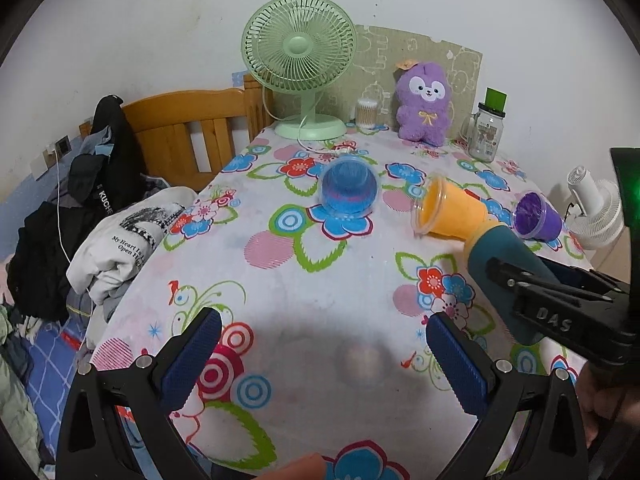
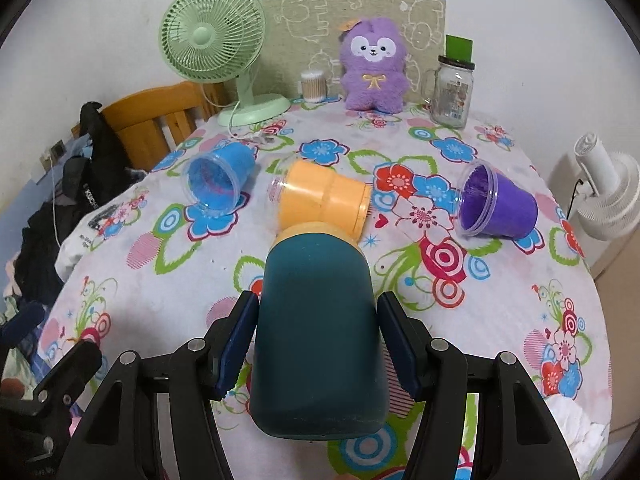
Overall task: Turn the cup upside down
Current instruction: 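Carry the teal cup with the right gripper toward the left gripper, then close the left gripper on the teal cup while the right gripper opens and releases it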
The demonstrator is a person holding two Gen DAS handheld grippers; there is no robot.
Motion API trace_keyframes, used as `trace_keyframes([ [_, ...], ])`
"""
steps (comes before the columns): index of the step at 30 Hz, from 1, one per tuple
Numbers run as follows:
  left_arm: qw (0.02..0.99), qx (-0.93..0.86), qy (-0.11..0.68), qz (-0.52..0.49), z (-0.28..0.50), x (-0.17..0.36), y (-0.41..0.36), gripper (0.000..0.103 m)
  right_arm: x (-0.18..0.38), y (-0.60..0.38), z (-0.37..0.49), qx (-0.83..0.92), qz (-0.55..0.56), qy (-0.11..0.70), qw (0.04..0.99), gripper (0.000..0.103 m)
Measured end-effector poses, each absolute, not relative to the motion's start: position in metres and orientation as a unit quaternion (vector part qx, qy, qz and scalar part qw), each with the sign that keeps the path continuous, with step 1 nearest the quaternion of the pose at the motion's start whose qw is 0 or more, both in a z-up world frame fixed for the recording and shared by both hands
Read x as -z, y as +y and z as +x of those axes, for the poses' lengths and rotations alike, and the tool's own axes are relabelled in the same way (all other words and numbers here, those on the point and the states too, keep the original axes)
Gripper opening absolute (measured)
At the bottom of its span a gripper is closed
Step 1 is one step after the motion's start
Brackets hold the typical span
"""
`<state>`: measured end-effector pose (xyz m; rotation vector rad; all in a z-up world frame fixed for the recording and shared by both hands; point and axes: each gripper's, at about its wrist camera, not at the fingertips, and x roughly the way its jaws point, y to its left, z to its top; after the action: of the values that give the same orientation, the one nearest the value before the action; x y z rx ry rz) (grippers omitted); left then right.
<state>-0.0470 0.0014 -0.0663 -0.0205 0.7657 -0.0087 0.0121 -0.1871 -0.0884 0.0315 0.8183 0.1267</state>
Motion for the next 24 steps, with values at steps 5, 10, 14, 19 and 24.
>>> trace_keyframes([
  [5, 0.927, 0.0, 0.374, -0.011, -0.051, 0.068, 0.002, 0.103, 0.096, -0.179, 0.011, -0.057, 0.011, 0.397, 0.916, 0.064],
  [10, 0.926, -0.003, 0.378, -0.013, -0.052, 0.071, 0.002, 0.103, 0.104, -0.175, 0.009, -0.056, 0.009, 0.401, 0.914, 0.064],
  [14, 0.926, -0.002, 0.377, -0.012, -0.053, 0.07, 0.001, 0.103, 0.103, -0.17, 0.009, -0.066, 0.007, 0.404, 0.912, 0.064],
  [19, 0.927, -0.001, 0.374, -0.016, -0.053, 0.068, 0.002, 0.103, 0.098, -0.167, 0.004, -0.067, 0.017, 0.401, 0.913, 0.088],
  [24, 0.928, -0.003, 0.372, -0.012, -0.053, 0.066, 0.002, 0.103, 0.081, -0.185, 0.002, -0.085, 0.073, 0.383, 0.917, 0.102],
])
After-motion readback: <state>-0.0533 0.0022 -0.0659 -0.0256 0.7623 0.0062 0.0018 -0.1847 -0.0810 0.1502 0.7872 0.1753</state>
